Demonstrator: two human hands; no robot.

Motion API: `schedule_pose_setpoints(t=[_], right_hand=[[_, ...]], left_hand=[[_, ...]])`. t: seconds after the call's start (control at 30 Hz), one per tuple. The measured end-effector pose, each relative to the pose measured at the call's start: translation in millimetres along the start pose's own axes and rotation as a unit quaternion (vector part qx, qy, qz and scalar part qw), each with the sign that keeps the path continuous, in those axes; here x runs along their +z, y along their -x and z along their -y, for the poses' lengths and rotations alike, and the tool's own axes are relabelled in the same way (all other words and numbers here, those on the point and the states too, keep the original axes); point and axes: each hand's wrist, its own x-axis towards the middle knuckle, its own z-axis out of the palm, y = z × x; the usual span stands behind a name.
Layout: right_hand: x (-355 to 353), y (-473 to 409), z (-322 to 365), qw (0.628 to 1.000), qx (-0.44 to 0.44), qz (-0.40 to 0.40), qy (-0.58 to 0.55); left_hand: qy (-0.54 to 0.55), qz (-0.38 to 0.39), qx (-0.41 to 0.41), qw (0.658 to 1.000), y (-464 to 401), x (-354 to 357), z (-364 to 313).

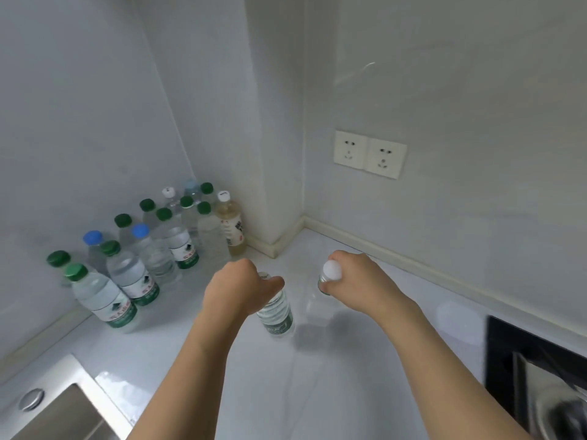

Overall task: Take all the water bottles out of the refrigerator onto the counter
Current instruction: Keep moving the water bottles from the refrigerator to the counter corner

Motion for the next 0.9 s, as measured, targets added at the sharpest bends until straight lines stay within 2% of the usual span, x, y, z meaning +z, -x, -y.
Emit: schedule_pose_setpoints(t=[0.23, 0.37, 0.53, 0.63, 0.73, 0.9], right_hand=[[62, -96, 88, 0.994, -0.078, 0.077, 0.023], [90, -130, 109, 0.988, -0.108, 0.107, 0.036], [113, -166, 134, 0.973, -0.16, 0.153, 0.066], [120, -183, 153, 0.959, -0.201, 0.178, 0.095], [130, -195, 172, 0.95, -0.231, 0.184, 0.104], [146, -220, 206, 0.938, -0.262, 0.195, 0.119]], left_hand=[[0.012, -0.037, -0.093, 0.995, -64, -13, 82], [0.031, -0.04, -0.122, 0.991, -91, -14, 106], [0.032, -0.028, -0.106, 0.993, -128, -26, 129], [-0.006, -0.021, -0.087, 0.996, -140, -34, 138], [-0.041, -0.047, -0.085, 0.994, -152, -39, 153], [-0.011, -0.067, -0.103, 0.992, -170, -48, 178]])
